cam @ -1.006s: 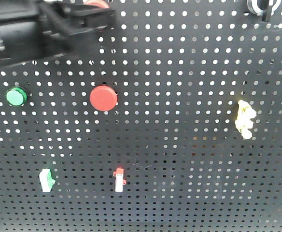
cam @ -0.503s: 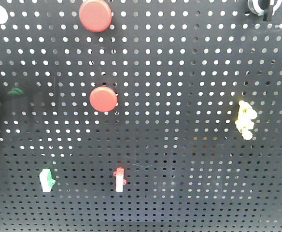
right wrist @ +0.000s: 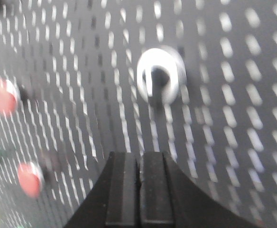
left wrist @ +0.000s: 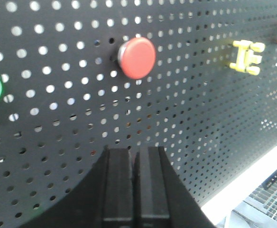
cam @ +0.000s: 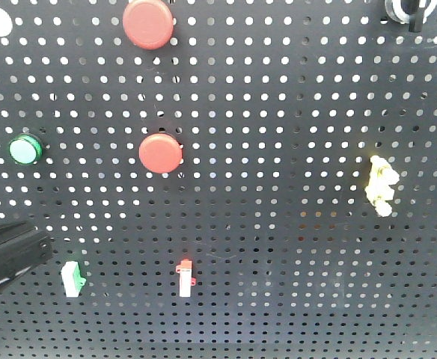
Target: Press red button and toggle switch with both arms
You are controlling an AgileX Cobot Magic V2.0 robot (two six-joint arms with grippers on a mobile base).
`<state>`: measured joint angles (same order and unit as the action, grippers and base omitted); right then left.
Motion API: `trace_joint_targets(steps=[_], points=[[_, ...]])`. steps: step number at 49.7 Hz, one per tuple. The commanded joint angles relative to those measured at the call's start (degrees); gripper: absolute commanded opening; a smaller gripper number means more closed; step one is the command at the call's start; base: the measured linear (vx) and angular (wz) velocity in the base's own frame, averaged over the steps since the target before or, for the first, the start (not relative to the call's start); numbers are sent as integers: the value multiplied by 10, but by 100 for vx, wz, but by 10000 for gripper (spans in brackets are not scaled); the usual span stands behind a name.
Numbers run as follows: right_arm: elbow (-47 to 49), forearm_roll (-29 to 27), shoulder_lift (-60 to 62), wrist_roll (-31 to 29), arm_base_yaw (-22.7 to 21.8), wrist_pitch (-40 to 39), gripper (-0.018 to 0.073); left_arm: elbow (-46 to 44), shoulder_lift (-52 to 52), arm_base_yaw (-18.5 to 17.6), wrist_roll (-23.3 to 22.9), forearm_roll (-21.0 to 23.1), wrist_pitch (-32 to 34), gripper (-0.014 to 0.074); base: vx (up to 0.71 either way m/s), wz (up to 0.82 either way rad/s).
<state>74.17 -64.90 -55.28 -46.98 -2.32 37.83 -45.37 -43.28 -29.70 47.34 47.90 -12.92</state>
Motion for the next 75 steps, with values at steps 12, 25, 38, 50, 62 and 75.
trace_joint_targets(steps=[12,25,38,50,62,75], points=[[51,6,-61,-18,117,-105,-3,-15,4,-1,-5,14,37,1,0,0],[51,23,-67,-19,120,-179,-3,-15,4,-1,-5,14,31,1,0,0],[51,57,-67,-16,119,-203,-3,-15,4,-1,-5,14,31,1,0,0],[51,159,-67,58,119,-223,-3,-15,4,-1,-5,13,31,1,0,0],[51,216,-67,118,118,-209,-3,-15,4,-1,-4,13,33,1,0,0],[30,269,-30,119,118,-156,-3,-6,4,-1,-3,-6,37,1,0,0]])
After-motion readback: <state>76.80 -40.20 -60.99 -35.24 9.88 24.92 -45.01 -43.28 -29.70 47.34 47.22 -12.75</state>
